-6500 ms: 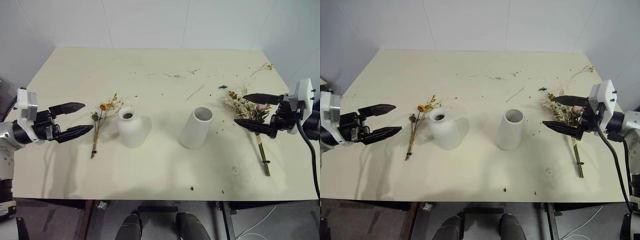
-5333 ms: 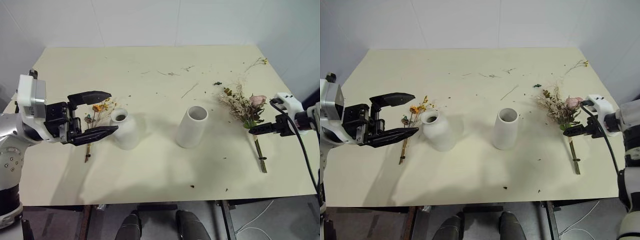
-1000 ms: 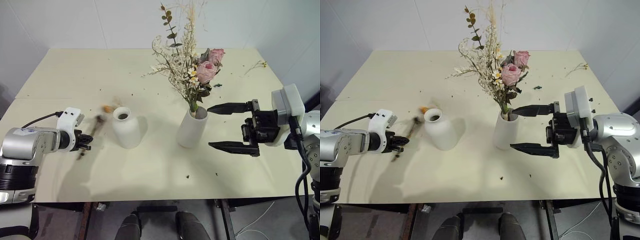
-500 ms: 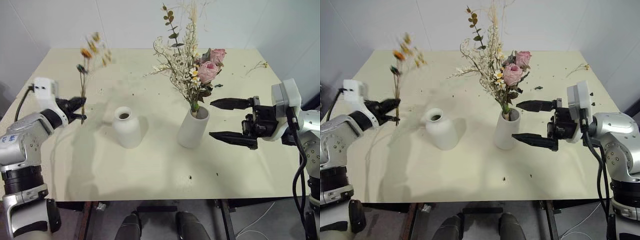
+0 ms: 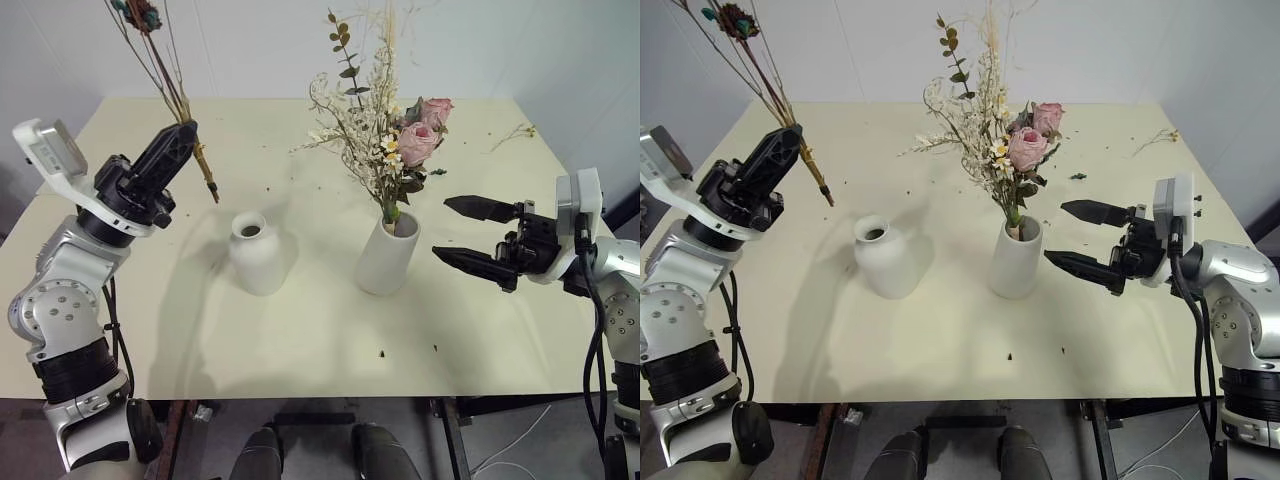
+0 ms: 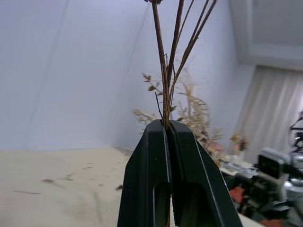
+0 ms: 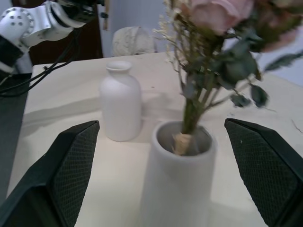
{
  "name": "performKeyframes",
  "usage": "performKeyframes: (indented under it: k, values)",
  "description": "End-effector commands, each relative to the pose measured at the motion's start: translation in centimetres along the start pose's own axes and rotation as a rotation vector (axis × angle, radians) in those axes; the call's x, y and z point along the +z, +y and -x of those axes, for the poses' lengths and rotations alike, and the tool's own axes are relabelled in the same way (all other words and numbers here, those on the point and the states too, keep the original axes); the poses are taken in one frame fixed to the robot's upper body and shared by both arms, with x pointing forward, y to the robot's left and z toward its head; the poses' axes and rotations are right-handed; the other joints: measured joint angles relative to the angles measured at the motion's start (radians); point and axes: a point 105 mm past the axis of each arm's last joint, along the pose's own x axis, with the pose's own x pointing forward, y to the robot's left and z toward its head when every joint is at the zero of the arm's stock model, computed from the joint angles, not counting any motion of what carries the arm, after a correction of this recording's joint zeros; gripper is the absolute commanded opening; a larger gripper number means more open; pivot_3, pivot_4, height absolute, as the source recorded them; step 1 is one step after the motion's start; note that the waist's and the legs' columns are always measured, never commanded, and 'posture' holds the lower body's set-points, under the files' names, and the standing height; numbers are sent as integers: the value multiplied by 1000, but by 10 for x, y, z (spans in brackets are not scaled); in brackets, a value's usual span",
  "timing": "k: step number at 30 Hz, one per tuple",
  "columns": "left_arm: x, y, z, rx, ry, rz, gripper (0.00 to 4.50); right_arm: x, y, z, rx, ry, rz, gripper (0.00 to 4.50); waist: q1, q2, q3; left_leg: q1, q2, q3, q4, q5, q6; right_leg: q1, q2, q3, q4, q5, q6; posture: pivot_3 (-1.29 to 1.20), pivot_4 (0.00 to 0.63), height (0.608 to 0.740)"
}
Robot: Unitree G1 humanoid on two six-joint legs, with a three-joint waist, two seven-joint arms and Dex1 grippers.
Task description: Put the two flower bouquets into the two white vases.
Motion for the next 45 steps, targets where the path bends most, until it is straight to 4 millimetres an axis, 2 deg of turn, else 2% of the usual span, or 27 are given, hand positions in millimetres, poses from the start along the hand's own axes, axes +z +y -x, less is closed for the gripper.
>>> performKeyframes:
  k: [1, 10, 23, 26, 35, 38, 42, 45]
  values:
    - [-8, -14, -5, -64, 38, -21, 16, 10, -3, 5, -52, -42, 54, 4500, -2, 0, 0, 0, 0, 0, 0, 0, 0, 0, 0, 0, 0, 0, 0, 0, 150, 740]
    - [-27, 9, 6, -29, 48, -108, 16, 6, -3, 3, -98, -73, 39, 4500, 0, 0, 0, 1, 1, 2, 0, 0, 0, 0, 2, 3, -1, 1, 0, 0, 150, 740]
    - [-57, 8, 18, -43, 104, -66, 16, 8, 0, 4, -114, -73, 36, 4500, 0, 0, 0, 0, 1, 2, -1, 0, 0, 0, 2, 3, -3, 1, 0, 0, 150, 740]
    - [-55, 17, 23, 7, 124, -150, 640, 8, 1, 4, -116, -74, 33, 4500, 0, 0, 0, 0, 1, 2, -1, 0, 0, 0, 2, 3, -3, 1, 0, 0, 150, 740]
    - [-48, 11, 27, -25, 158, -172, 3371, 6, 0, 3, -116, -79, 26, 4500, 0, 0, 0, 0, 1, 2, -1, 0, 0, 0, 2, 3, -3, 1, 0, 0, 150, 740]
    - [-45, 8, 37, -40, 237, -191, 4406, 4, -2, 5, -117, -72, 24, 4500, -3, 0, 0, 0, 1, 2, -2, 0, 0, 0, 2, 3, -3, 1, 0, 0, 150, 740]
    - [-43, 8, 51, -34, 326, -215, 4484, 3, -7, 12, -121, -54, 24, 4500, -2, 0, 0, 1, 2, 3, -4, 0, 1, -1, 2, 4, -3, 1, -1, 0, 150, 740]
    - [-29, 16, 77, 9, 464, -236, 4484, -7, -11, 21, -119, 22, 38, 4500, -2, 0, 0, 0, 2, 3, -4, 0, 1, -1, 2, 4, -4, 1, -1, 0, 150, 740]
